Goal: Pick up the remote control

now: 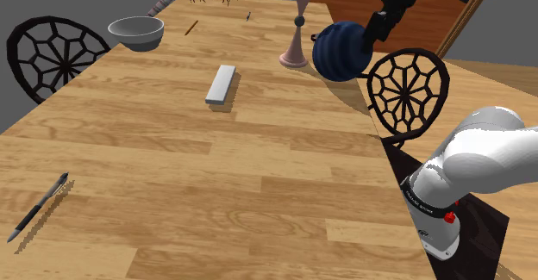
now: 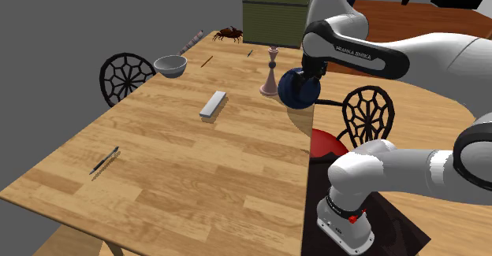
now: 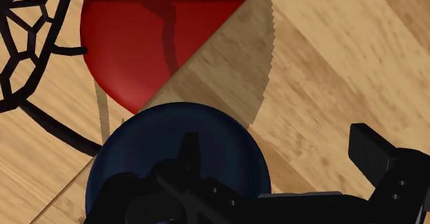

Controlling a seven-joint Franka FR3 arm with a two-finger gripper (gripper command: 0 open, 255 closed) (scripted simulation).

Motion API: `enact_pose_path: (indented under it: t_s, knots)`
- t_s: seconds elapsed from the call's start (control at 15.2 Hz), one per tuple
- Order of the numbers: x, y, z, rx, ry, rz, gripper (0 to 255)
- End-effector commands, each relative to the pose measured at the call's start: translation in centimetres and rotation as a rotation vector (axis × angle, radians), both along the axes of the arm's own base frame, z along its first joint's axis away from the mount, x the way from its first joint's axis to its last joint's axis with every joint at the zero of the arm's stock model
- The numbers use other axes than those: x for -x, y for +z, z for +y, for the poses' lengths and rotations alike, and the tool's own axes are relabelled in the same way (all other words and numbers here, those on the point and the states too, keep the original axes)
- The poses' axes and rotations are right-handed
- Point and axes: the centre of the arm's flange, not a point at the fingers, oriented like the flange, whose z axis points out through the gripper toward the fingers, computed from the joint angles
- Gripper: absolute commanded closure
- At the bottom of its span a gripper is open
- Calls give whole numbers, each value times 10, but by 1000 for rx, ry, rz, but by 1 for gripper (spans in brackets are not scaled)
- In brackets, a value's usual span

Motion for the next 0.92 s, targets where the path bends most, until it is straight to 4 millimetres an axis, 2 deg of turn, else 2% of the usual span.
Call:
enact_pose_path:
  t_s: [0.0, 0.86]
  knots:
    - [0, 0, 0, 0, 0, 0, 0]
    - [-106, -53, 124, -55, -253, 27, 0]
